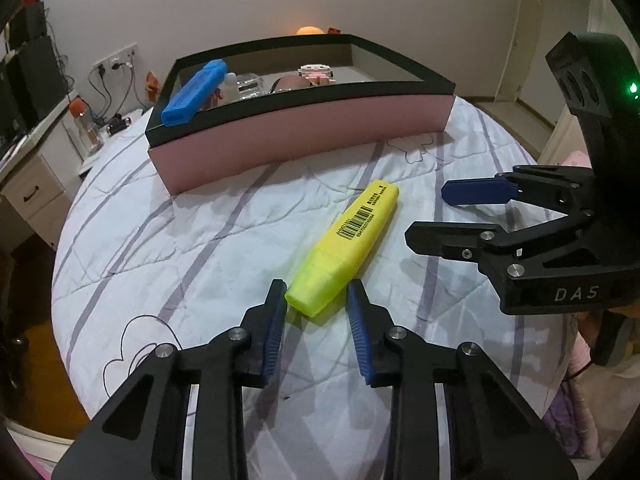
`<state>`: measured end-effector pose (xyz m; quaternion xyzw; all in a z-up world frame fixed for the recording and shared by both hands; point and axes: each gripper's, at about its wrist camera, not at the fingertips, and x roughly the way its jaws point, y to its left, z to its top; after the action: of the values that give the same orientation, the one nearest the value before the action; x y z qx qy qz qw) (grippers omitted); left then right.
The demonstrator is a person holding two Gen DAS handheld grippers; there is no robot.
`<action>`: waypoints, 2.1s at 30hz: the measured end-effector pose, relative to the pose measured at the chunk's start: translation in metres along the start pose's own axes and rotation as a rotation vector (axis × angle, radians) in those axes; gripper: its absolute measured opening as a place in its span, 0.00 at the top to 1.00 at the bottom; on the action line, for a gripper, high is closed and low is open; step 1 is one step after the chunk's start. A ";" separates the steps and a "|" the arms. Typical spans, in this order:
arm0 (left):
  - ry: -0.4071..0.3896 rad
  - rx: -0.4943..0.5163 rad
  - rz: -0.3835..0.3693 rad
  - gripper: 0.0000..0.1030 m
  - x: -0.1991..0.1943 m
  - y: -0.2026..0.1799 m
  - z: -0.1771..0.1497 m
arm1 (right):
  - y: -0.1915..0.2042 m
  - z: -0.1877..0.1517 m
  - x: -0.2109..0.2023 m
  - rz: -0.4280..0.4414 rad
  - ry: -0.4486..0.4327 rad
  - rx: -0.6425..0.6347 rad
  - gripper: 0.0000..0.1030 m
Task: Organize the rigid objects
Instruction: 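Grasp the yellow highlighter with the left tool while the right tool approaches it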
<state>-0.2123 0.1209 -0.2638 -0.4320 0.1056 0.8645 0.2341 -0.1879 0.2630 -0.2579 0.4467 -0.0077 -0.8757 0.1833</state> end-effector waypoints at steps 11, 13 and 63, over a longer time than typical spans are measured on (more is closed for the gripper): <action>-0.002 0.016 -0.050 0.78 0.000 -0.008 -0.001 | 0.006 0.008 0.013 -0.035 0.016 -0.013 0.37; -0.001 0.015 -0.053 0.78 0.002 -0.008 0.001 | 0.008 0.008 0.013 -0.050 0.014 -0.029 0.37; -0.027 0.069 -0.039 0.73 0.014 -0.027 0.008 | -0.008 0.020 0.027 0.162 0.012 0.246 0.90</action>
<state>-0.2122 0.1521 -0.2696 -0.4141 0.1238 0.8614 0.2670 -0.2202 0.2584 -0.2684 0.4688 -0.1502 -0.8478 0.1974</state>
